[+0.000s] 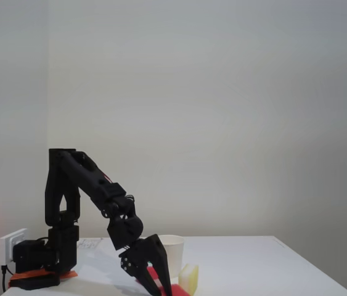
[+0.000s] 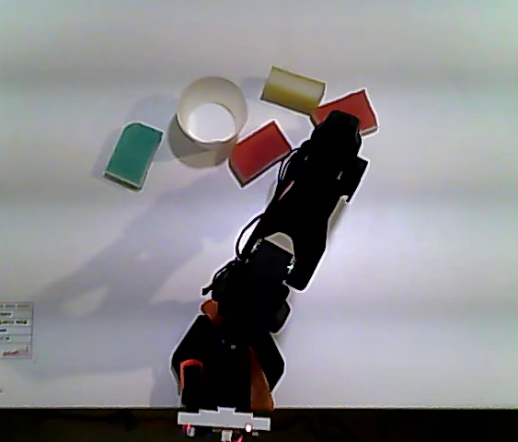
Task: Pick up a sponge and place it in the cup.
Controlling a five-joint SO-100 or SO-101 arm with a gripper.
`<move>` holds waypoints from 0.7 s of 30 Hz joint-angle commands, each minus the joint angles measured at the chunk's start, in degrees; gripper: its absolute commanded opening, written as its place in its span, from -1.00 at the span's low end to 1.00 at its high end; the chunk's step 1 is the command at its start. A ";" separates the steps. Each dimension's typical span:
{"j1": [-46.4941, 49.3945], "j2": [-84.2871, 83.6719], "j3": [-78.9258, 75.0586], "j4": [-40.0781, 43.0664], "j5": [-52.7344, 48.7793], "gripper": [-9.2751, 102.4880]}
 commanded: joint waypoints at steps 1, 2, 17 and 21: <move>0.70 1.41 -0.70 1.32 -0.09 -0.84; 0.70 2.20 -0.79 2.02 0.00 -0.84; 0.09 25.58 -12.22 33.49 0.44 -0.84; -1.32 29.00 -18.90 41.84 1.41 -0.84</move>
